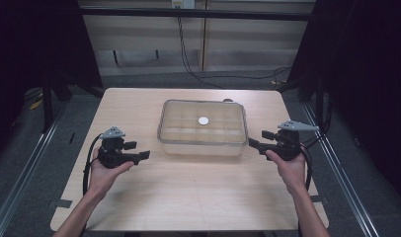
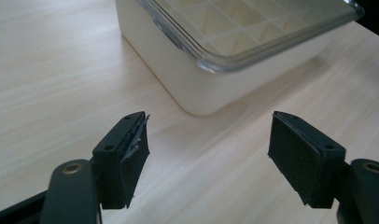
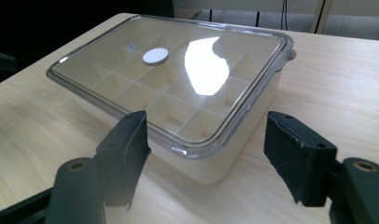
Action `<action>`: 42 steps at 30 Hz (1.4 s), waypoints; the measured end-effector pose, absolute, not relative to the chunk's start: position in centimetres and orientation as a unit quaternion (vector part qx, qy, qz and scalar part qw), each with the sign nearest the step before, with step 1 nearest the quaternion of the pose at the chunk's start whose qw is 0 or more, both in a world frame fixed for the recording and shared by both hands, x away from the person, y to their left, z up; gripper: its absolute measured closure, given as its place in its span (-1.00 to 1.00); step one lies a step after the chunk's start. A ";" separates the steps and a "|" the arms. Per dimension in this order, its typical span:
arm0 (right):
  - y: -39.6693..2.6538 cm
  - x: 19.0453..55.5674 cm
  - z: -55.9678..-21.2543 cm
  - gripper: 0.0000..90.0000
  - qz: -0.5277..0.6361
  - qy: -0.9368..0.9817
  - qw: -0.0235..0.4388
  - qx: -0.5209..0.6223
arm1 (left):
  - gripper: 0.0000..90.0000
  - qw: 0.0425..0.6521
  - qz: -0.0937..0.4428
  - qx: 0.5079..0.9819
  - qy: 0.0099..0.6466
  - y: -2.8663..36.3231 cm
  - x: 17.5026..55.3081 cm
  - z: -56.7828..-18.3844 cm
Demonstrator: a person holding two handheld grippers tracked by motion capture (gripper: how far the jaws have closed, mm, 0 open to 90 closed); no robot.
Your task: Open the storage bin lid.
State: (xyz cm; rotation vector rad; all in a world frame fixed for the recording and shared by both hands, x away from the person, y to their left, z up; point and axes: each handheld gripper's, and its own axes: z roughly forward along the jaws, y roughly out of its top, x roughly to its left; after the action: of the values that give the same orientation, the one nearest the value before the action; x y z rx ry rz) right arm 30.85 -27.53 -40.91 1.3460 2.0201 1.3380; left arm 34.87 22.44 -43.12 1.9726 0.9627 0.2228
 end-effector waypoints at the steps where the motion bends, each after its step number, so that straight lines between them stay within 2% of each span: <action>1: -27.5 31.1 -40.8 -0.27 0.474 0.715 0.184 0.480 | -0.35 0.452 0.092 0.797 0.390 22.3 35.2 -42.9; 5: -27.5 32.1 -40.3 -0.27 0.477 0.713 0.179 0.481 | -0.36 0.460 0.080 0.793 0.391 21.8 36.2 -42.4; 14: -26.9 33.8 -40.2 -0.27 0.462 0.726 0.171 0.480 | -0.38 0.458 0.097 0.792 0.392 20.5 38.4 -41.3; 20: -26.4 35.1 -40.2 -0.34 0.446 0.736 0.158 0.483 | -0.38 0.438 0.131 0.794 0.399 19.8 40.1 -40.7; 31: -26.0 38.3 -39.8 -0.44 0.421 0.749 0.142 0.492 | -0.47 0.456 0.095 0.782 0.415 19.7 43.4 -40.9; 35: -26.0 40.3 -40.5 -0.48 0.414 0.744 0.128 0.508 | -0.42 0.461 0.078 0.782 0.411 19.5 44.1 -41.3; 42: -25.5 41.2 -42.1 -0.50 0.400 0.753 0.112 0.510 | -0.34 0.458 0.064 0.791 0.401 18.7 44.4 -42.2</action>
State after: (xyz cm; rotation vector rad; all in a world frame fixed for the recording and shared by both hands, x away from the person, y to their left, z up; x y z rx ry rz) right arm 41.21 -25.51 -42.14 1.4979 2.2099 1.1736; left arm 44.35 18.70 -42.16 1.9489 0.9867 0.1581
